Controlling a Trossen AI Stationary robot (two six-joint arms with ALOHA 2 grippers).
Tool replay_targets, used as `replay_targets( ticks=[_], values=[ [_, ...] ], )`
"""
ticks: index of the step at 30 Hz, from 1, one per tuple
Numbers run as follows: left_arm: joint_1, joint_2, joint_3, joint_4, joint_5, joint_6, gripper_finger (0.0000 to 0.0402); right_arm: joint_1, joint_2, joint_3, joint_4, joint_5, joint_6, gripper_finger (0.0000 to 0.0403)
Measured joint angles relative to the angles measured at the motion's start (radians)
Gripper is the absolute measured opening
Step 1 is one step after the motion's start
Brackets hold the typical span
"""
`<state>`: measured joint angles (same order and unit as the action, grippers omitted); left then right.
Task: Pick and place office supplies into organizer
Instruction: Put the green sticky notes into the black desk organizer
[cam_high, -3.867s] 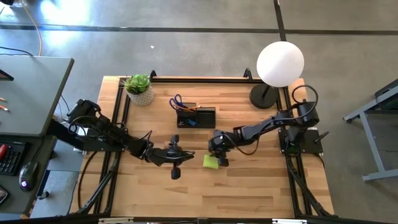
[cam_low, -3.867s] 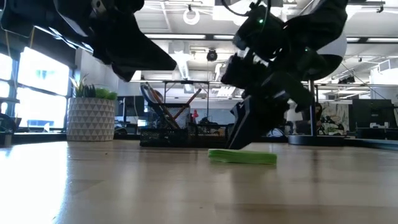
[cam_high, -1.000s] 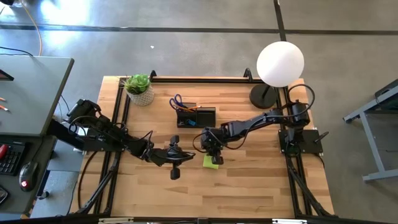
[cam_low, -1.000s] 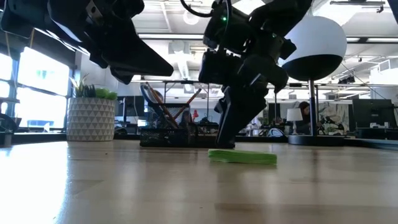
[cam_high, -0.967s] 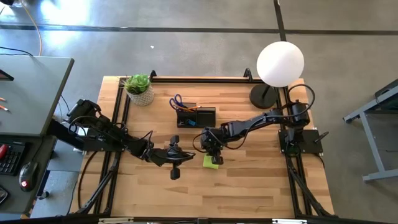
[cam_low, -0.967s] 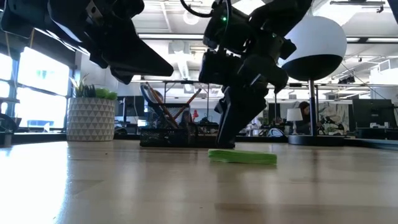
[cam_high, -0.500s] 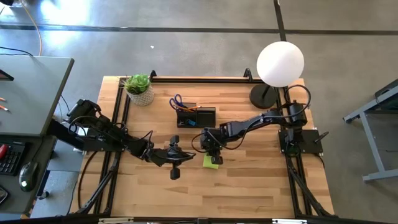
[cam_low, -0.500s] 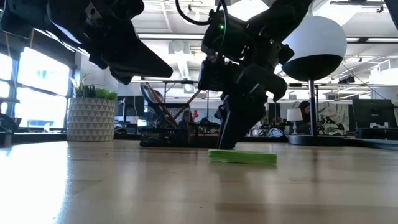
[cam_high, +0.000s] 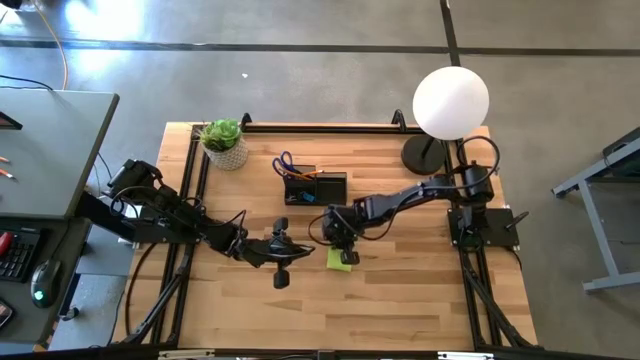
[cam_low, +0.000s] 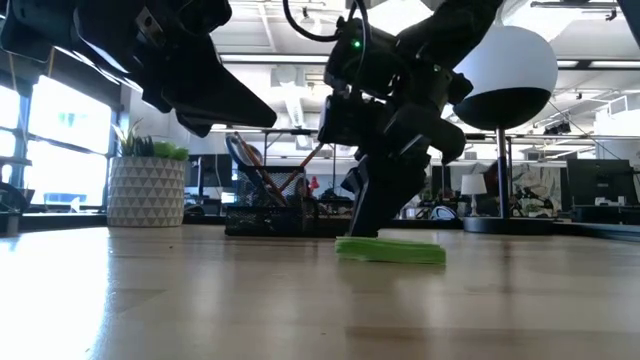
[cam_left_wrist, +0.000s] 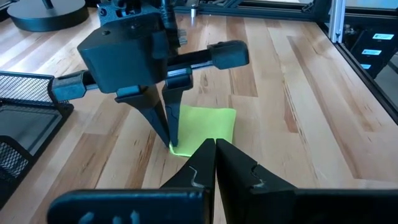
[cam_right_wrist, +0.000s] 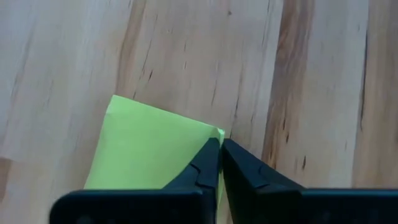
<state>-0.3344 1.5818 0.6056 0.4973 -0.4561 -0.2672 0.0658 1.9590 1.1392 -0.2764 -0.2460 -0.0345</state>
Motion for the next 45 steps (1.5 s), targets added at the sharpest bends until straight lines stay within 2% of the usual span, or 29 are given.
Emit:
replay_targets(
  ticks=[6,12,19,25,34,45],
  values=[
    [0.000,0.000,0.000,0.001,0.000,0.000,0.0003,-0.017,-0.045,-0.006,-0.034,0.001,-0.018,0.0005],
    [0.000,0.000,0.000,0.001,0.000,0.000,0.0003,-0.053,-0.144,-0.006,-0.055,0.010,-0.079,0.0002],
    [0.000,0.000,0.000,0.003,0.000,0.000,0.0003,-0.134,-0.284,-0.003,-0.068,0.168,-0.226,0.0002],
    [0.000,0.000,0.000,0.002,0.000,0.000,0.0003,-0.227,-0.359,-0.003,-0.054,0.182,-0.313,0.0001],
    [0.000,0.000,0.000,0.008,0.000,0.000,0.0003,-0.328,-0.303,-0.001,0.030,0.200,-0.478,0.0001],
    [0.000,0.000,0.000,0.038,0.000,0.009,0.0003,-0.382,-0.234,-0.001,0.067,0.107,-0.525,0.0001]
  ],
)
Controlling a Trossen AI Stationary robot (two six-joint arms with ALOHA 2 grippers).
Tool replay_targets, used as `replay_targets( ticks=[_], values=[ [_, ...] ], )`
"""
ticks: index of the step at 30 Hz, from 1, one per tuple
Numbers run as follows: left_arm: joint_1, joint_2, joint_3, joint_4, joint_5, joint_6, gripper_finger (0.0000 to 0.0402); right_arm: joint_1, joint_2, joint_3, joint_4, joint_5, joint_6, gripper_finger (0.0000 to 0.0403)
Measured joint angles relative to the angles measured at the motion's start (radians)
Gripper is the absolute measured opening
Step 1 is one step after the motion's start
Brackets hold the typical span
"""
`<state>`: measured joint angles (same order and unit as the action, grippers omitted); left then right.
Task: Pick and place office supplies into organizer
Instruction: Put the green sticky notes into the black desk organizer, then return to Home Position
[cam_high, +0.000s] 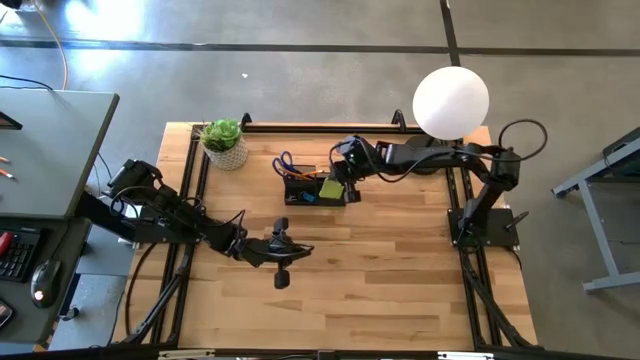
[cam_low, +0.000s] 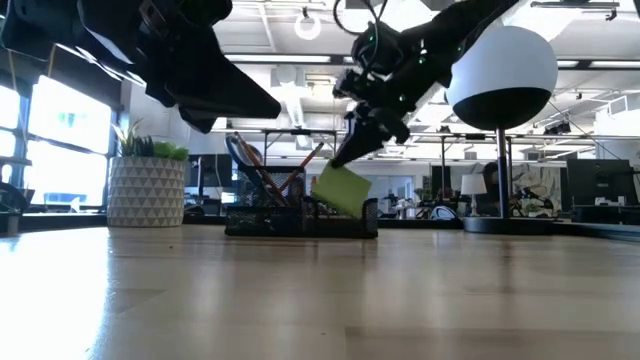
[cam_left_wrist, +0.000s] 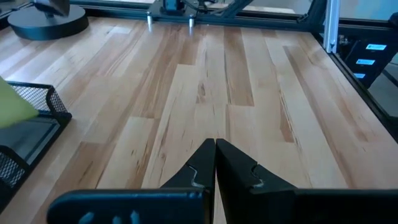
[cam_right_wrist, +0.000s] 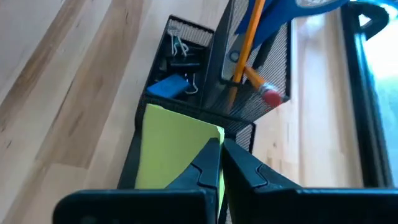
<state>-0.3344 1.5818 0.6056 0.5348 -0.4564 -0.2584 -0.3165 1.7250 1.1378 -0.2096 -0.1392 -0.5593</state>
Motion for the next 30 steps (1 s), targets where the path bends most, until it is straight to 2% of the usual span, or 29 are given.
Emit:
replay_targets(
  ticks=[12,25,30],
  values=[
    [0.000,0.000,0.000,-0.005,0.000,0.003,0.0003,-0.011,0.111,0.000,0.061,-0.010,-0.052,0.0017],
    [0.000,0.000,0.000,-0.010,0.000,0.003,0.0003,-0.011,0.103,0.000,0.078,0.033,-0.043,0.0092],
    [0.000,0.000,0.000,-0.010,0.000,0.003,0.0003,-0.011,0.101,0.000,0.077,0.033,0.023,0.0104]
  ],
)
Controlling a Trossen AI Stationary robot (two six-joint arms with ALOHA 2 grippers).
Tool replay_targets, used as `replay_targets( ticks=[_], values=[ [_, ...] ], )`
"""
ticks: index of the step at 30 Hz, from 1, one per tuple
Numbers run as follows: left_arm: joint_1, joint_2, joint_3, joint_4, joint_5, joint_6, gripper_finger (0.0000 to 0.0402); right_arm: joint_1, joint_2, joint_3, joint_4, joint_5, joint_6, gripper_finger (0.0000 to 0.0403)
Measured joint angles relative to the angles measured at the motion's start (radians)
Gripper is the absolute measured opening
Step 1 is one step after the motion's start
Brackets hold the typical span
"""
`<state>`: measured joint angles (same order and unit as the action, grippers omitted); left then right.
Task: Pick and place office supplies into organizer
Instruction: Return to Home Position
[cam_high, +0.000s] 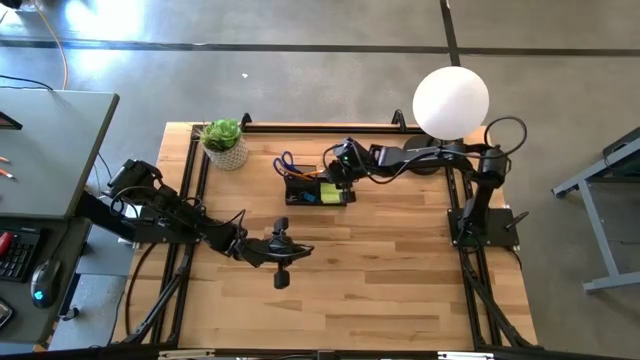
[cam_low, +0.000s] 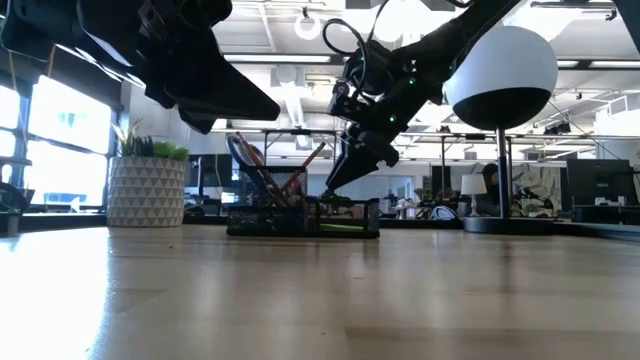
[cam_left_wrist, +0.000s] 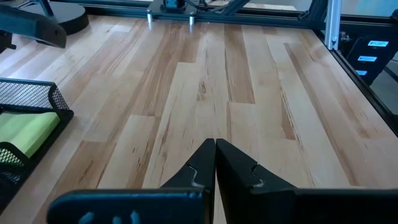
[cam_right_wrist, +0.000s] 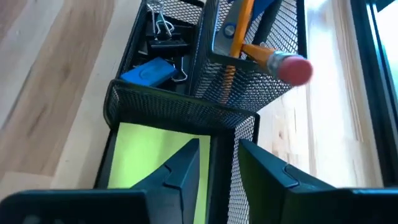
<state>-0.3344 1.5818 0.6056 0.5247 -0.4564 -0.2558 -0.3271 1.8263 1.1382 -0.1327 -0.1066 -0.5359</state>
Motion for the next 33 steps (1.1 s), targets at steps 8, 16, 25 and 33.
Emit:
replay_targets(
  ticks=[8,16,25,33],
  values=[
    [0.000,0.000,0.000,0.000,0.000,-0.003,0.0003,0.000,-0.101,0.000,-0.086,-0.006,0.139,0.0105],
    [0.001,-0.074,0.000,0.008,0.081,0.113,0.0002,0.028,-0.340,-0.118,-0.145,0.005,0.330,0.0090],
    [0.019,-0.367,0.000,-0.093,0.125,0.311,0.0001,0.124,-0.687,-0.500,0.136,0.095,0.503,0.0042],
    [0.229,-0.456,-0.109,0.075,0.495,0.243,0.0000,0.134,-0.948,-0.704,0.201,0.096,0.541,0.0014]
  ],
)
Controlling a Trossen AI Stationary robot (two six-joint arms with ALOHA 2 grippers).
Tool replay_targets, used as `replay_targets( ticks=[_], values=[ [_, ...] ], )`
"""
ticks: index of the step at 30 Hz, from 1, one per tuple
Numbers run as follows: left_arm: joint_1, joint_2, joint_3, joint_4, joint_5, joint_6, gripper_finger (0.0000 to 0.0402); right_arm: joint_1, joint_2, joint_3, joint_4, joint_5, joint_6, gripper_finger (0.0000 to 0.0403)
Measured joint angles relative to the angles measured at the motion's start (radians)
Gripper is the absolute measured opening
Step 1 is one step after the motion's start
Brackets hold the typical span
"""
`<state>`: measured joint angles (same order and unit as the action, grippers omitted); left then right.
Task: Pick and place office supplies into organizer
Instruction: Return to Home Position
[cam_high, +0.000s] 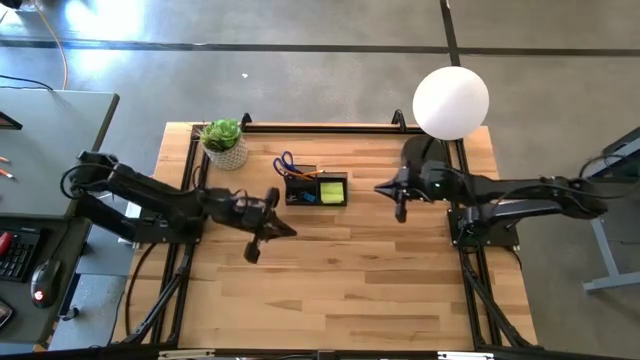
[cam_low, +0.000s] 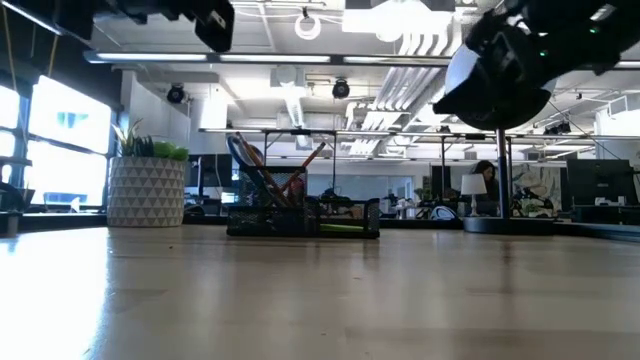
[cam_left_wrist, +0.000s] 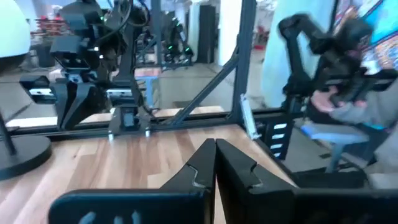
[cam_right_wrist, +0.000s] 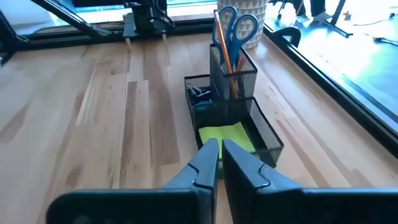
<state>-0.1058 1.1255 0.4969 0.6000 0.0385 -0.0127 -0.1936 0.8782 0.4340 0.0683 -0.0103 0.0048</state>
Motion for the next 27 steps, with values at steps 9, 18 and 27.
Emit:
replay_targets(
  ticks=[9,18,27],
  values=[
    [0.182,-0.107,-0.181,0.265,0.182,-0.093,0.0000,0.000,-0.257,-0.151,-0.029,0.000,0.025,0.0001],
    [0.196,-0.499,-0.315,-0.065,0.035,-0.118,0.0000,0.000,-0.497,-0.225,-0.113,0.010,0.026,0.0001],
    [0.184,-0.884,-0.485,-0.188,0.040,-0.086,0.0000,0.000,-0.760,-0.405,0.018,-0.101,0.089,0.0000]
  ],
)
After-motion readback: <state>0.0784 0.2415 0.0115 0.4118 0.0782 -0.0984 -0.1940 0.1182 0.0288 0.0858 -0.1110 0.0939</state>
